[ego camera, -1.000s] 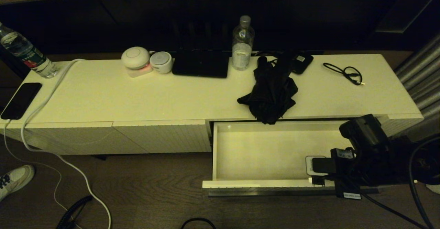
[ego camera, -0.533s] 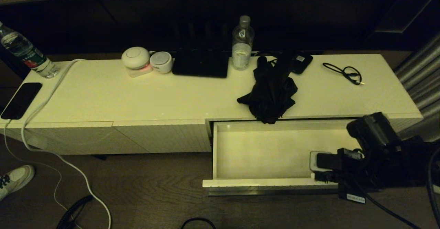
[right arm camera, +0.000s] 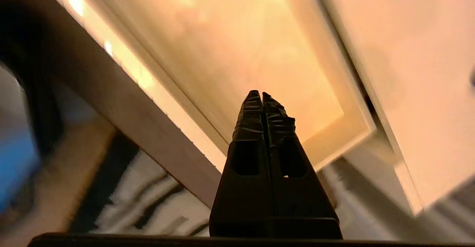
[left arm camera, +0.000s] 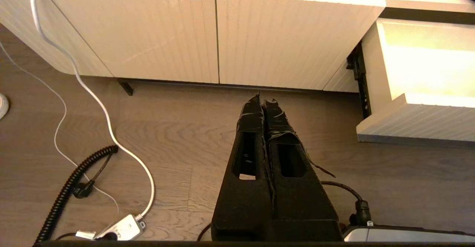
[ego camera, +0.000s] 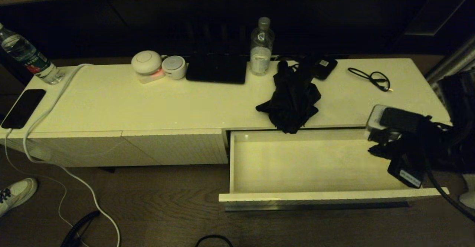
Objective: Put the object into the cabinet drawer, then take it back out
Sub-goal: Put the umbrella in the drawer
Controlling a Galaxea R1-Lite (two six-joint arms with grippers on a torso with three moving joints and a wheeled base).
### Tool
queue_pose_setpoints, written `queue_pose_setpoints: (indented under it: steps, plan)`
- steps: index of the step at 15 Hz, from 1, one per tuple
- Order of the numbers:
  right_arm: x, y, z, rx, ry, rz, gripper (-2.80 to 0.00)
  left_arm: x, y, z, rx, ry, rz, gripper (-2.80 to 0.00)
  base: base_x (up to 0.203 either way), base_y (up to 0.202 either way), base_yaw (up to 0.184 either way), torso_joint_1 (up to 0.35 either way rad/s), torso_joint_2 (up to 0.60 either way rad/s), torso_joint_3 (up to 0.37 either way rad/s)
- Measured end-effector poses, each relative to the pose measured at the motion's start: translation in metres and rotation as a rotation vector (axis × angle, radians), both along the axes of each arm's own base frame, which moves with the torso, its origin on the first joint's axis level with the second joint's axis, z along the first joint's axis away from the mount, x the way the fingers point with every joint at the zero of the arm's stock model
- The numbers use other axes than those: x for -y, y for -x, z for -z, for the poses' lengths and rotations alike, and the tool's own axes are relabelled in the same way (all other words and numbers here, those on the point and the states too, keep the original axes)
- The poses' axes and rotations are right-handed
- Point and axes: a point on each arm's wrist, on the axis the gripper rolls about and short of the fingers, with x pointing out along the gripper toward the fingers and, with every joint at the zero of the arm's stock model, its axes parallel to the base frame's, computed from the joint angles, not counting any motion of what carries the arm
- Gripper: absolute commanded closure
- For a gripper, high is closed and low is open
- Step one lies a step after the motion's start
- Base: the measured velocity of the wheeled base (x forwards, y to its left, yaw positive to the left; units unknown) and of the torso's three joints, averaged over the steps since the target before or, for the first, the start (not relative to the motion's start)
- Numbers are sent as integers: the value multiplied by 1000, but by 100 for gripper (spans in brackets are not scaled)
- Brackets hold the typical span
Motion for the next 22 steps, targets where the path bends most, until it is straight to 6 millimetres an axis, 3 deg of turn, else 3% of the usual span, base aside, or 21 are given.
queue_pose_setpoints:
  steps: [3, 7, 13, 17, 18, 22]
  plan:
    - [-7, 11, -32, -4, -167, 92, 0, 0, 0, 0, 0, 0, 0, 0, 0, 0, 0, 0, 0, 0]
    - [-43, 10, -66, -24, -479, 259, 0, 0, 0, 0, 0, 0, 0, 0, 0, 0, 0, 0, 0, 0]
    - [-92, -33, -90, -72, -887, 464, 0, 0, 0, 0, 0, -1, 0, 0, 0, 0, 0, 0, 0, 0]
    - [-112, -68, -77, -123, -925, 589, 0, 0, 0, 0, 0, 0, 0, 0, 0, 0, 0, 0, 0, 0]
    - [-114, -79, -69, -109, -907, 630, -280, 0, 0, 0, 0, -1, 0, 0, 0, 0, 0, 0, 0, 0]
    - [-122, -110, -41, -89, -853, 711, -280, 0, 0, 0, 0, -1, 0, 0, 0, 0, 0, 0, 0, 0]
